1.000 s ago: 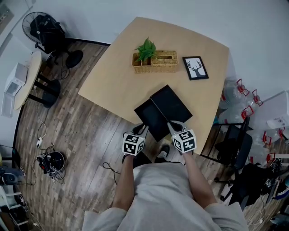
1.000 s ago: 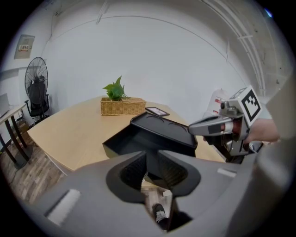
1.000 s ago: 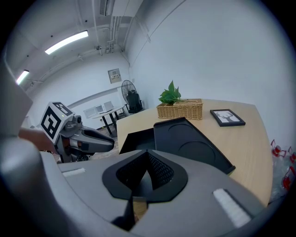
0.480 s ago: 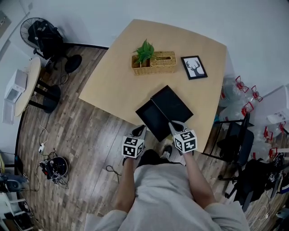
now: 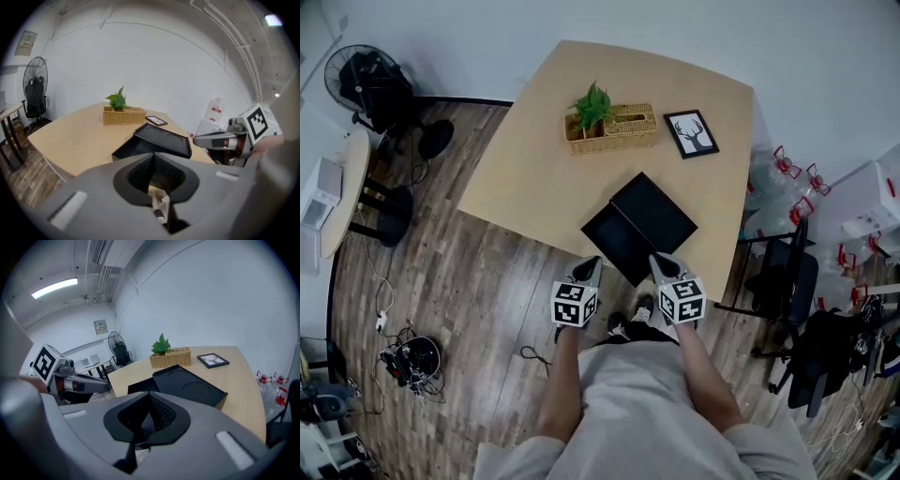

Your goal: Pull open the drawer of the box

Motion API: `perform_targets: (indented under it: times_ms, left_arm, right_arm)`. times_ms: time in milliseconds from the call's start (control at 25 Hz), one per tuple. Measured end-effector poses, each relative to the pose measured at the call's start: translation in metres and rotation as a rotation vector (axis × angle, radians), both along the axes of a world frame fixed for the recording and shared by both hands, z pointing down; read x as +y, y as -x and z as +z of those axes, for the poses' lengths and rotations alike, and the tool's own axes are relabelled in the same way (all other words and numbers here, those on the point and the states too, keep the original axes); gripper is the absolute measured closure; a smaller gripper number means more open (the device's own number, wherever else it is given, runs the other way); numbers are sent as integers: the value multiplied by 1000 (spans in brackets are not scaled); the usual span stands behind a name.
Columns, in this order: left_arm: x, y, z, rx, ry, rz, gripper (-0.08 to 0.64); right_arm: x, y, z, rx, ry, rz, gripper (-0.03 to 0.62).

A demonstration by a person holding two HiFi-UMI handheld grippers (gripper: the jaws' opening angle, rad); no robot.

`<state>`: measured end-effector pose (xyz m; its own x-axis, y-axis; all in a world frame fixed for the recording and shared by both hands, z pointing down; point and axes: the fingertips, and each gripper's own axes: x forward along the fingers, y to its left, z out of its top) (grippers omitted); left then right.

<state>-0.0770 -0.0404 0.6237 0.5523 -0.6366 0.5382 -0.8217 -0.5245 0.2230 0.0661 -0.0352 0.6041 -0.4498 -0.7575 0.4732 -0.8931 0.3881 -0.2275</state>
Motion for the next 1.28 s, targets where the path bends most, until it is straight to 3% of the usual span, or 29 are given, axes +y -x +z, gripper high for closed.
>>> perform_targets:
  times_ms: [200,720,1280]
  left_arm:
    - [10,3,-2,24,-1,4,506]
    - [38,9,9,48,-12,26,505]
    - [33,10,0,96,-39,12,505]
  right_arm:
    - [20,3,-1,-18,-39,87,591]
    - [57,8,13,1,-39,137,591]
    - [55,15,8,10,-60,113,591]
